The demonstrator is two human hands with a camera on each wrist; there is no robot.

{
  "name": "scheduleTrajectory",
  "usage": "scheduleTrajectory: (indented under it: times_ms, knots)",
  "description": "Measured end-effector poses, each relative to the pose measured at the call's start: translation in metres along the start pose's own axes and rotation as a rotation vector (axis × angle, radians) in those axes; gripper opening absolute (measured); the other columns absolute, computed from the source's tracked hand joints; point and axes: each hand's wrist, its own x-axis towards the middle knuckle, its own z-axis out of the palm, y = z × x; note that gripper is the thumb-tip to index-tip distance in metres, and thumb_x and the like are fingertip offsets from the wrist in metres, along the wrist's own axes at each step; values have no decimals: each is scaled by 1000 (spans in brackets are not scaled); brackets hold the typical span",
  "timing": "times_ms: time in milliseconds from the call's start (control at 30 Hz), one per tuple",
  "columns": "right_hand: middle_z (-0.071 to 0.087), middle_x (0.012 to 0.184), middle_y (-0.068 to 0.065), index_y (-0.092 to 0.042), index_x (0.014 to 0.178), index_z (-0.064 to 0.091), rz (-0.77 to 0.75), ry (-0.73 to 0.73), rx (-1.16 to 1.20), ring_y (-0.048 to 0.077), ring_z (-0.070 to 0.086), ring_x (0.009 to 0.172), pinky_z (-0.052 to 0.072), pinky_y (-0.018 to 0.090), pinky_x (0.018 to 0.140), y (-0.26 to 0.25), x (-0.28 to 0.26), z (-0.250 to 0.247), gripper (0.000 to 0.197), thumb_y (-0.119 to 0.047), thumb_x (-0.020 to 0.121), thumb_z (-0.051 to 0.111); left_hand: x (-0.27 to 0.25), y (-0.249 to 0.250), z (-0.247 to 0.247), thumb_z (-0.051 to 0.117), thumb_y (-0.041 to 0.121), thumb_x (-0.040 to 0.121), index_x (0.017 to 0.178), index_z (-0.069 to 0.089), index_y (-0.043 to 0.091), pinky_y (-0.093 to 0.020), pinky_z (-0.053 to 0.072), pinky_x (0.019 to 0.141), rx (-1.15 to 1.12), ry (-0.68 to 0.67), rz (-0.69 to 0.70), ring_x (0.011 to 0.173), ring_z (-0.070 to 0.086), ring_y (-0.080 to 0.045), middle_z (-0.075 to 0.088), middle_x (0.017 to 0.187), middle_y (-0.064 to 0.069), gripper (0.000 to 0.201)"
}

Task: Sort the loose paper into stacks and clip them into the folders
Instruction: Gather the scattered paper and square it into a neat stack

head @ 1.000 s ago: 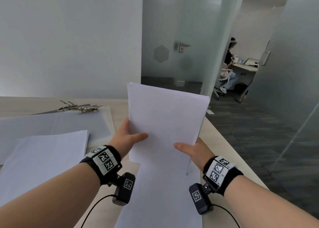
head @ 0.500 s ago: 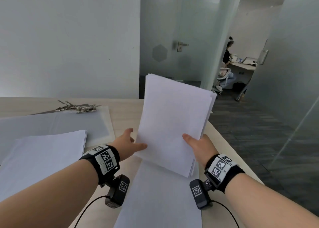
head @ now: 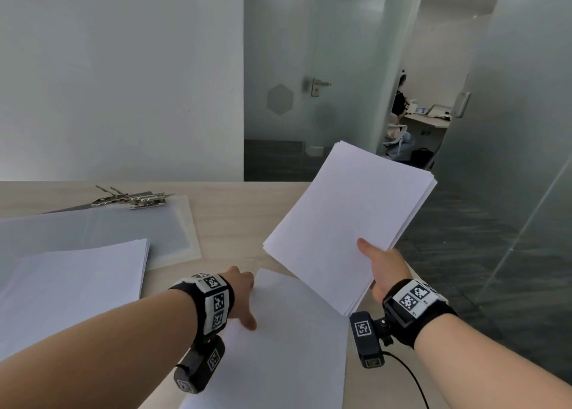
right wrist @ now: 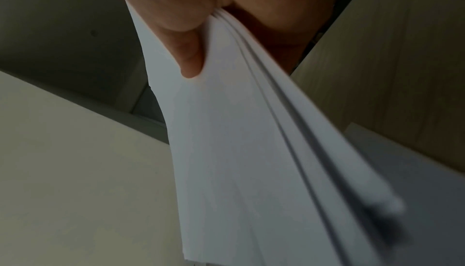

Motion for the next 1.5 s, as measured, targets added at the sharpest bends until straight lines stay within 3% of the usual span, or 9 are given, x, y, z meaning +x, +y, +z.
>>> scheduleTrajectory:
  times_ms: [233, 433, 533, 633, 733, 833, 933, 1067, 1500]
  knots:
    - [76, 99, 8, -13, 97, 72, -21, -46, 32, 30, 71, 93, 56, 50, 91, 5, -4, -4, 22, -30, 83, 78, 17, -20, -8, 85, 41, 66, 150, 23, 25, -42, 52, 95, -130, 58, -140, 115, 59, -30, 49, 135, -8, 106]
    - [76, 104, 11, -12, 100, 74, 32, -172, 49, 34, 70, 99, 53, 53, 94, 10, -8, -3, 16, -21, 87, 75, 28, -40, -1, 71, 16, 75, 154, 5, 30, -33, 57, 76, -426, 203, -246, 89, 66, -27, 65, 100, -5, 104]
    - [74, 110, 16, -8, 109, 72, 75, -267, 45, 37, 69, 103, 51, 54, 96, 15, -11, -3, 20, -13, 89, 71, 29, -48, 0, 67, 8, 77, 147, 36, 20, -31, 55, 70, -739, 263, -245, 90, 66, -29, 66, 103, -8, 77]
    - [74, 110, 18, -5, 113, 70, 122, -368, -12, 37, 68, 103, 52, 51, 94, 20, -16, 0, 24, -7, 90, 67, 29, -53, 1, 63, 6, 84, 112, 67, 8, -27, 52, 58, -1023, 294, -179, 81, 67, -29, 70, 94, -12, 28]
    - [74, 111, 16, -7, 112, 70, 120, -455, -82, 36, 68, 106, 52, 50, 96, 25, -23, 11, 22, -4, 91, 65, 28, -49, 6, 59, 11, 91, 101, 70, 8, -51, 58, 83, -1364, 322, -111, 91, 69, -39, 72, 98, -19, 15]
    - [74, 113, 15, -9, 109, 71, 121, -494, -99, 35, 68, 108, 51, 51, 99, 30, -29, 25, 20, -4, 90, 66, 25, -40, 11, 56, 33, 96, 96, 68, 15, -55, 52, 93, -1657, 336, -83, 95, 68, -35, 72, 100, -15, 21]
    - [74, 112, 15, -8, 109, 71, 117, -519, -129, 34, 69, 107, 50, 51, 100, 34, -34, 39, 20, -7, 89, 69, 18, -34, 16, 69, 53, 79, 112, 65, 14, -52, 48, 100, -1685, 310, 33, 104, 67, -31, 72, 112, -9, 51]
    - [76, 107, 13, -5, 112, 70, 53, -494, -168, 31, 72, 101, 53, 50, 98, 39, -41, 56, 36, -18, 79, 79, 5, -35, 13, 77, 21, 65, 115, 63, 13, -61, 55, 84, -1688, 309, 161, 90, 72, -40, 75, 102, -15, 53]
    - [75, 111, 5, -23, 122, 59, -42, -570, 6, 26, 74, 96, 59, 42, 75, 16, -69, 131, 34, -13, 90, 68, -53, -102, -27, 72, 1, 78, 115, 64, 14, -51, 58, 79, -1784, 604, 240, 88, 72, -37, 74, 104, -14, 40]
